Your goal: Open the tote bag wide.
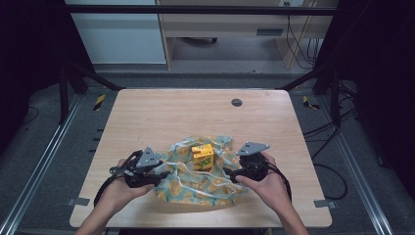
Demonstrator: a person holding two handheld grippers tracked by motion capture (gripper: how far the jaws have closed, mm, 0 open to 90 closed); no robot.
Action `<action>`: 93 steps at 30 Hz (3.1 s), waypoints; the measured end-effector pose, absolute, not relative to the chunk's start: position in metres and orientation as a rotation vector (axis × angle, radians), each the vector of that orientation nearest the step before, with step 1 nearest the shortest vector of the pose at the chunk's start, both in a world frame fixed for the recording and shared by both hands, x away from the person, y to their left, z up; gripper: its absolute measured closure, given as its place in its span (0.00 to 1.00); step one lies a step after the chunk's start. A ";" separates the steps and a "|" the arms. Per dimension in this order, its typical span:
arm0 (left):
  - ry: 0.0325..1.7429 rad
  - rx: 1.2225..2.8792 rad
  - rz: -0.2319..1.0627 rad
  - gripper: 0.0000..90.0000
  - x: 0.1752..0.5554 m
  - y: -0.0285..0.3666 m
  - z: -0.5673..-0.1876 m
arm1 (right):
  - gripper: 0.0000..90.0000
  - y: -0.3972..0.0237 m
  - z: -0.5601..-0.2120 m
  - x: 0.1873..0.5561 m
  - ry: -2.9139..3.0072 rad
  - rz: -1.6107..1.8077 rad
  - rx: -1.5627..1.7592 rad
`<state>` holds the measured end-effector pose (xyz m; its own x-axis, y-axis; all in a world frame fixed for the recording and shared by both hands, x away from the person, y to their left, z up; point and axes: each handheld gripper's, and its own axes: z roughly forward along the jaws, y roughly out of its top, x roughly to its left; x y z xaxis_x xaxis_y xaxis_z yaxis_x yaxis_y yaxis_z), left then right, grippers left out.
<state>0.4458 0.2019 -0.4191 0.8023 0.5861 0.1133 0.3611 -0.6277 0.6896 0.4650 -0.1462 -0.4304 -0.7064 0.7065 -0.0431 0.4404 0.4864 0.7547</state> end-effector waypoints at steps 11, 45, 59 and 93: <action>0.646 2.330 0.396 0.79 0.441 0.197 -0.423 | 0.33 -0.132 -0.452 0.487 2.397 0.953 1.012; 0.528 2.380 0.283 0.99 0.407 0.205 -0.451 | 1.00 -0.138 -0.458 0.513 2.355 0.987 1.095; 0.542 2.414 0.311 0.99 0.405 0.210 -0.467 | 1.00 -0.141 -0.471 0.528 2.349 0.991 1.146; 0.553 2.435 0.281 0.99 0.404 0.204 -0.478 | 1.00 -0.136 -0.474 0.547 2.330 0.948 1.166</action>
<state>0.4041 0.2040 -0.4780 0.8899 0.4513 0.0663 0.3199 -0.7212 0.6144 0.5467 -0.1357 -0.4743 -0.5909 0.8064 -0.0251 0.5598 0.4322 0.7070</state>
